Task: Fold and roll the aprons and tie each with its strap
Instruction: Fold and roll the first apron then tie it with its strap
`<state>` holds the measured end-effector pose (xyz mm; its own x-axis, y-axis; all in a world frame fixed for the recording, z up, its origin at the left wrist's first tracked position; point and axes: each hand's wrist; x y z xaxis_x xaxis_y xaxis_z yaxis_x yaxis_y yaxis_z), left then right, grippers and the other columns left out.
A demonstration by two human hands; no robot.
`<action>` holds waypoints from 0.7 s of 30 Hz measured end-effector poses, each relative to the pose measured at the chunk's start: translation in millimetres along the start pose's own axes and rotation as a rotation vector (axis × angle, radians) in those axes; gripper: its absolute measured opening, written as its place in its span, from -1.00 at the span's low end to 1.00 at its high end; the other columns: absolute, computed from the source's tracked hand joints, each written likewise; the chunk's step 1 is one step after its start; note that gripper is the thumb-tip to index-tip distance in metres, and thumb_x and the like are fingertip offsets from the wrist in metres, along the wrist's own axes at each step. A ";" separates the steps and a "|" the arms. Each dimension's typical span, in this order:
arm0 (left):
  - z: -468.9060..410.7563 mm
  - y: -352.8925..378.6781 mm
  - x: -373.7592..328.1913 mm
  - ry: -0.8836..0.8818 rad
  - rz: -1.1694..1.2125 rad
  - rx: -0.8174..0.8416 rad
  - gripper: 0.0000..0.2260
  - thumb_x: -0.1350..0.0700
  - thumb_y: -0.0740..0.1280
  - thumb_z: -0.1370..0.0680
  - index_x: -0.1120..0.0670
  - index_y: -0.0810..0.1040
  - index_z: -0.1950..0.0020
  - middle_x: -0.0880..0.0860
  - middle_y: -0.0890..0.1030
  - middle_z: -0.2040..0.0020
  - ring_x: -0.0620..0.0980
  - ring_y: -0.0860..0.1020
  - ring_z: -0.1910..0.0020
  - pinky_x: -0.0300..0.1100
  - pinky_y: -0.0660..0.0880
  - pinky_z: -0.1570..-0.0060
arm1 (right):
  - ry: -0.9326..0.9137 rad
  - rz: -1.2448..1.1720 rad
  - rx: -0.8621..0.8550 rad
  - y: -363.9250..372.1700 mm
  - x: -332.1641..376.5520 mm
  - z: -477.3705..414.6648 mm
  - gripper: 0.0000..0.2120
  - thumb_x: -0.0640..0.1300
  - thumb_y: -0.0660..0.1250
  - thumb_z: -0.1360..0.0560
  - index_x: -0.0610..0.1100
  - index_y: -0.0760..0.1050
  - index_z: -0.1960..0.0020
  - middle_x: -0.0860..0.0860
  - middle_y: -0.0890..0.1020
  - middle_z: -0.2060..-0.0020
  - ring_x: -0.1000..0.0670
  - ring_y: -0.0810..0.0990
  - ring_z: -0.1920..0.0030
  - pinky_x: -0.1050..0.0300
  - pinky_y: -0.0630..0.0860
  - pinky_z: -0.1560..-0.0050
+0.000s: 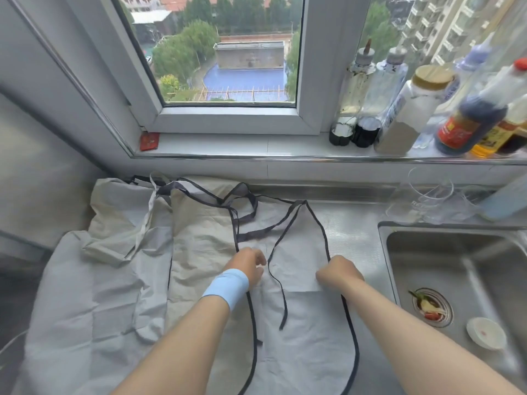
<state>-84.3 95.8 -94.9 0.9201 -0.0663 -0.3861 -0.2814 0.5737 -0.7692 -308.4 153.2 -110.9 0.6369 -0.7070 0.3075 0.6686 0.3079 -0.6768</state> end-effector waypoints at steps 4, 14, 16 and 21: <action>29.5 2.5 -17.0 -0.041 0.279 0.012 -0.86 0.02 0.32 -0.53 -0.01 0.55 -0.07 -0.04 0.63 -0.05 -0.02 0.63 0.04 -0.12 0.55 -0.08 | -0.145 -0.138 0.040 -13.0 13.1 23.0 -0.88 -0.15 0.25 -0.31 -0.15 0.45 0.18 -0.02 0.54 0.24 -0.04 0.51 0.28 0.17 0.38 0.29; 93.1 -35.6 -2.1 -0.228 1.142 0.315 -0.50 -0.18 0.41 -0.42 0.07 0.51 -0.26 0.18 0.48 -0.24 0.26 0.61 -0.06 0.27 0.57 0.01 | -0.346 -0.352 0.535 -4.9 92.2 102.9 -0.66 0.02 0.26 -0.53 -0.16 0.51 -0.20 -0.09 0.64 -0.09 -0.16 0.72 0.10 -0.12 0.64 0.01; 102.3 -41.5 21.7 -0.261 1.183 0.280 -0.45 -0.29 0.40 -0.39 0.00 0.54 -0.25 0.17 0.54 -0.21 0.23 0.62 -0.04 0.21 0.59 0.05 | -0.355 -0.357 0.602 8.2 108.5 110.2 -0.61 0.13 0.21 -0.56 -0.06 0.51 -0.26 0.01 0.64 -0.16 -0.10 0.70 -0.02 -0.17 0.50 -0.20; 127.0 -43.7 82.4 -0.323 0.980 0.282 -0.45 -0.26 0.45 -0.36 -0.02 0.48 -0.23 0.11 0.60 -0.15 0.07 0.63 0.00 -0.03 0.60 0.02 | -0.395 -0.322 0.610 57.7 140.8 137.1 -0.65 -0.13 0.21 -0.54 0.04 0.54 -0.28 0.11 0.63 -0.18 0.00 0.61 -0.16 -0.15 0.38 -0.23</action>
<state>38.4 168.9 -28.4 0.3669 0.7217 -0.5870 -0.9021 0.4302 -0.0348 -127.5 158.7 -15.0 0.3889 -0.5774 0.7179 0.8625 0.5020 -0.0634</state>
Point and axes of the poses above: each hand's wrist, its own z-axis away from the middle knuckle, its own y-axis out of the palm, x = y × z
